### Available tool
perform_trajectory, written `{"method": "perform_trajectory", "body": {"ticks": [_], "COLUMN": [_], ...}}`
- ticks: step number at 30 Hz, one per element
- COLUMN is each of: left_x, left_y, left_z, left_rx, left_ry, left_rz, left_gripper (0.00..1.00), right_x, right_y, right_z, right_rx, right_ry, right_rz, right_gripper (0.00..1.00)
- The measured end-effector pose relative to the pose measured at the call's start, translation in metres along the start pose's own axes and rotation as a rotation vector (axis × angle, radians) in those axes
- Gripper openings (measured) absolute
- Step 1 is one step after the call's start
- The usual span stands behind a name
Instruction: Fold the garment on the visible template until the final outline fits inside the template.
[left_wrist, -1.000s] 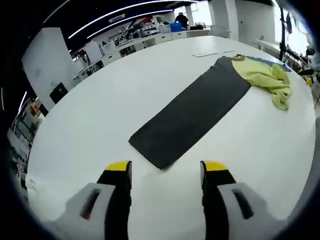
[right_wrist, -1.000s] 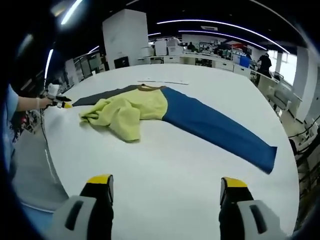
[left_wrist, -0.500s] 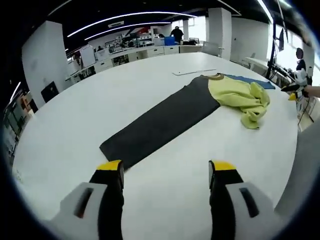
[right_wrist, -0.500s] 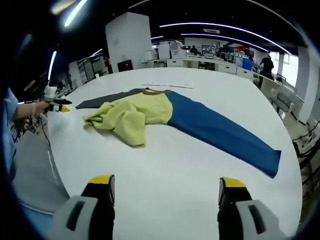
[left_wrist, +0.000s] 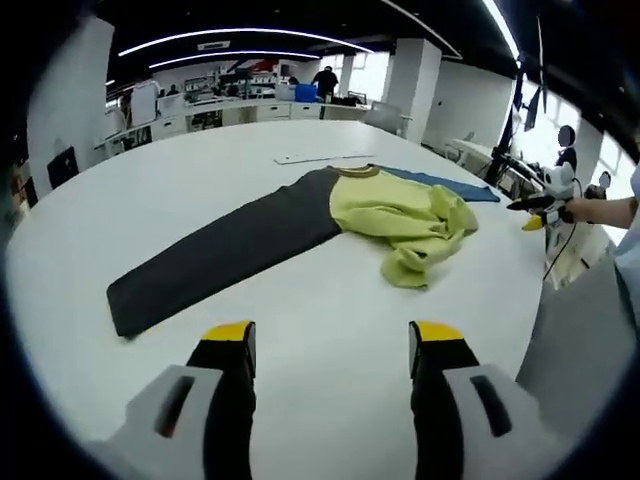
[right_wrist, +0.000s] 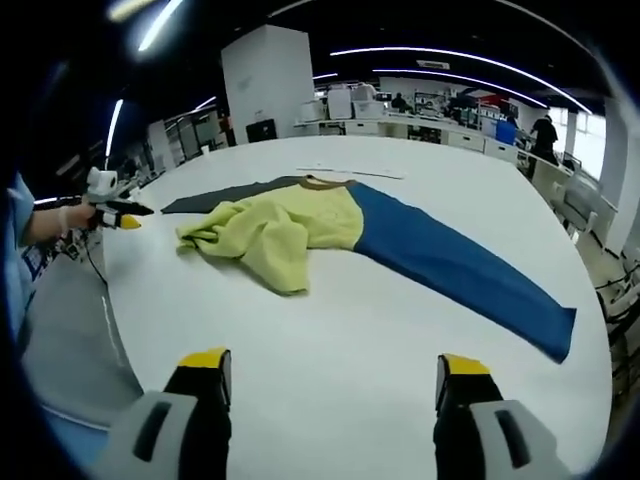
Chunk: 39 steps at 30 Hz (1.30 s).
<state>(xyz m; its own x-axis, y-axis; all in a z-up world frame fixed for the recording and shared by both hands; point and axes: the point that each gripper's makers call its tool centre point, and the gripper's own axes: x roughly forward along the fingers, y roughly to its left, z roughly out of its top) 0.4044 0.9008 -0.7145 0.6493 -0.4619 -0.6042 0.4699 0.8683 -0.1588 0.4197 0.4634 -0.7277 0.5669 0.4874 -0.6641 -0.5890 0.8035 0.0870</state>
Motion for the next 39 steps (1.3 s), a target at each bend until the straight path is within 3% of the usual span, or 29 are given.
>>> {"method": "perform_trajectory", "body": {"ticks": [6, 10, 13, 16, 22, 27, 32, 39], "left_x": [0.032, 0.047, 0.056, 0.065, 0.081, 0.092, 0.099, 0.105], "left_y": [-0.041, -0.06, -0.071, -0.074, -0.086, -0.086, -0.09, -0.088], "left_z": [0.001, -0.002, -0.001, -0.002, 0.006, 0.003, 0.005, 0.002], "left_rx": [-0.054, 0.015, -0.039, 0.009, 0.074, 0.095, 0.112, 0.137], "left_ry": [-0.002, 0.002, -0.004, 0.001, 0.0, 0.021, 0.024, 0.047], "left_rz": [-0.063, -0.07, -0.091, -0.08, -0.091, -0.087, -0.091, -0.08], "left_gripper": [0.5, 0.43, 0.4, 0.3, 0.23, 0.22, 0.19, 0.16], "right_x": [0.009, 0.011, 0.015, 0.019, 0.031, 0.046, 0.059, 0.078], "right_y": [0.011, 0.015, 0.012, 0.012, 0.014, 0.015, 0.016, 0.012], "right_z": [0.009, 0.013, 0.015, 0.017, 0.023, 0.027, 0.03, 0.042], "right_rx": [-0.012, -0.014, -0.011, -0.006, -0.011, -0.028, -0.051, -0.028], "right_ry": [-0.017, -0.026, -0.03, -0.033, -0.034, -0.01, 0.014, 0.02], "right_rz": [0.026, 0.036, 0.039, 0.042, 0.053, 0.061, 0.071, 0.072], "right_gripper": [0.82, 0.81, 0.8, 0.76, 0.7, 0.59, 0.41, 0.3]}}
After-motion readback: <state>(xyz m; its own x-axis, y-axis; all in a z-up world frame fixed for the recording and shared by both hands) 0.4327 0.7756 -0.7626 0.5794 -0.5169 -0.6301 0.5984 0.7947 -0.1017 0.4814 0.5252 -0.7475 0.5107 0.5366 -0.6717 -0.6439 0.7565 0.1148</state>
